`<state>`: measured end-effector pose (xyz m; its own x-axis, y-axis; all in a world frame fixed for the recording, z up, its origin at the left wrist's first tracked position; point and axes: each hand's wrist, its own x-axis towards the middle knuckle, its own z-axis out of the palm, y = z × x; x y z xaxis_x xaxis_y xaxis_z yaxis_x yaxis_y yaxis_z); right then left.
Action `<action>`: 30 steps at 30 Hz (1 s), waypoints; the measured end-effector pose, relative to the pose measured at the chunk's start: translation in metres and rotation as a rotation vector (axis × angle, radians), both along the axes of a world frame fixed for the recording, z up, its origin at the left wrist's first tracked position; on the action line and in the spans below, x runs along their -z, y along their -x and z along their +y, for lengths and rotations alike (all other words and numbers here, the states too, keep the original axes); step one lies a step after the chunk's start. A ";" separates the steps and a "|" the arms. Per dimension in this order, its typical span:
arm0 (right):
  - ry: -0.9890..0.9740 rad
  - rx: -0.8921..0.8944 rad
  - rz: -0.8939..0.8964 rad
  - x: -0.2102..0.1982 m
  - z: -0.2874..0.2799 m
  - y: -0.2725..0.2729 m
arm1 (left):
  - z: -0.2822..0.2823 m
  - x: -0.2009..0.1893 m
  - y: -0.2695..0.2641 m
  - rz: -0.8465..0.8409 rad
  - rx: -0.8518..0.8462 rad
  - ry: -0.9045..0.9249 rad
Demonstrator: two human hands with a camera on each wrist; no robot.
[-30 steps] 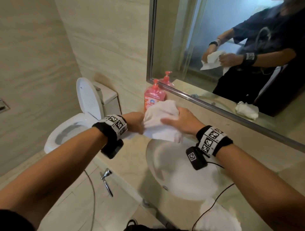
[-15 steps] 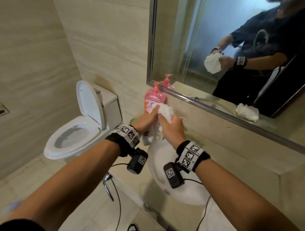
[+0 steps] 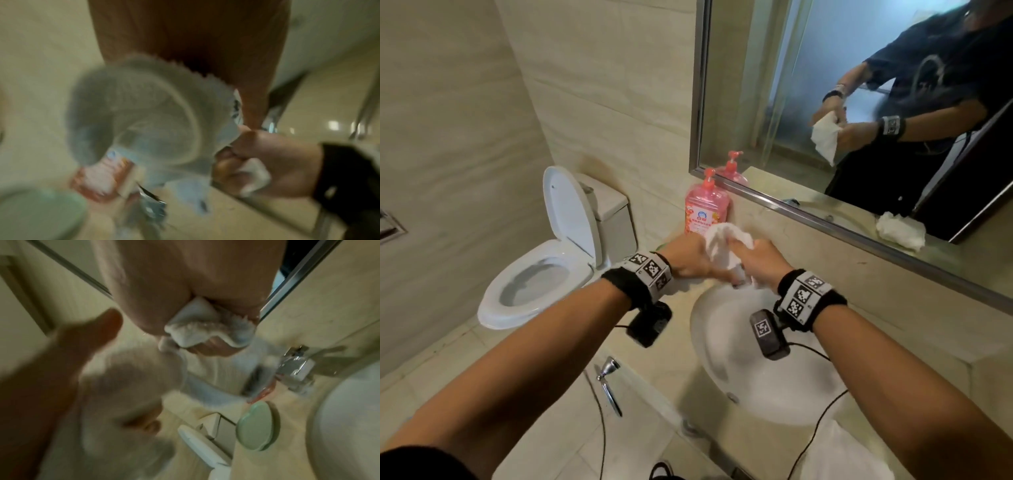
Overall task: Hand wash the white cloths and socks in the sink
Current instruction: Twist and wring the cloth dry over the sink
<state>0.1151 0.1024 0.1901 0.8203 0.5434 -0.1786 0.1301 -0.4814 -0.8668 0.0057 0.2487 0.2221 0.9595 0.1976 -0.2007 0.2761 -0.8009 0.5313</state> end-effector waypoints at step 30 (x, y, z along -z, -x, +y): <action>-0.187 -0.004 -0.118 -0.017 -0.038 -0.029 | 0.033 0.010 -0.016 -0.185 -0.229 0.400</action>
